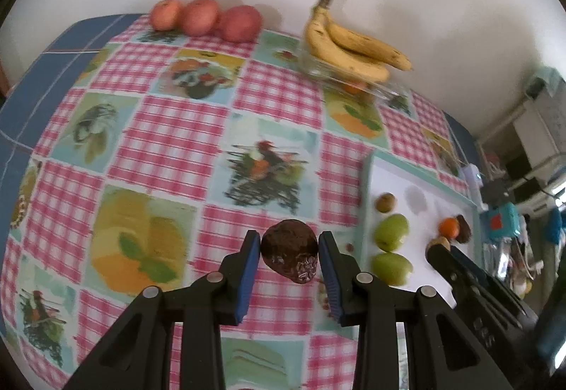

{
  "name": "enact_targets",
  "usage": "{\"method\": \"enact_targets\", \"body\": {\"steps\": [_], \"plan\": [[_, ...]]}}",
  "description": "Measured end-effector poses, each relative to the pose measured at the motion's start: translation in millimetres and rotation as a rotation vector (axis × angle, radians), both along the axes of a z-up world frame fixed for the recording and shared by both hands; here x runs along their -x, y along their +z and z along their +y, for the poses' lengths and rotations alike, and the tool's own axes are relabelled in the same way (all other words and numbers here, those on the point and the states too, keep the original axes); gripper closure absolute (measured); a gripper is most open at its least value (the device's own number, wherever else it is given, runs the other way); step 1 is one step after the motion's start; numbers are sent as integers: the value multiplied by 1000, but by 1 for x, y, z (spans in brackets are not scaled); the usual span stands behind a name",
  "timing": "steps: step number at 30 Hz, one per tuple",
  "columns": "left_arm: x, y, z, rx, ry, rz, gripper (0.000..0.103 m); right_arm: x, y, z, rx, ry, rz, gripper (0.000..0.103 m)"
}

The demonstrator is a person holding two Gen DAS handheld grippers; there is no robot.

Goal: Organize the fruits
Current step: 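Carry the small brown fruit over the tray with the right gripper while the left carries the dark fruit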

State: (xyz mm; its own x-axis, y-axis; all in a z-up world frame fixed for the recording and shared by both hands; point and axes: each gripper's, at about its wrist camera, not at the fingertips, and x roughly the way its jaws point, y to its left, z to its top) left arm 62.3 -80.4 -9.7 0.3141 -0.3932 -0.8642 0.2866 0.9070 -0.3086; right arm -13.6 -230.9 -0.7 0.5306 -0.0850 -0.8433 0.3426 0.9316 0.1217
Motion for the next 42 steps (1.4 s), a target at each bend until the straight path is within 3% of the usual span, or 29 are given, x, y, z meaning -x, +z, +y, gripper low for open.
{"method": "enact_targets", "body": {"steps": [6, 13, 18, 26, 34, 42], "plan": [[21, -1, -37, -15, -110, -7, 67, 14, -7, -39, 0, -101, 34, 77], [45, -8, -73, 16, -233, 40, 67, 42, -16, -94, -55, -254, 48, 77], [66, -20, -103, -13, -327, 72, 67, 59, -19, -117, -55, -314, 66, 77], [83, -51, -128, -73, -404, 137, 67, 68, -38, -123, -72, -305, 147, 77], [90, -54, -140, -83, -440, 125, 67, 64, -71, -125, -108, -290, 252, 77], [97, -60, -150, -121, -470, 114, 66, 65, -74, -126, -118, -286, 251, 77]]}}
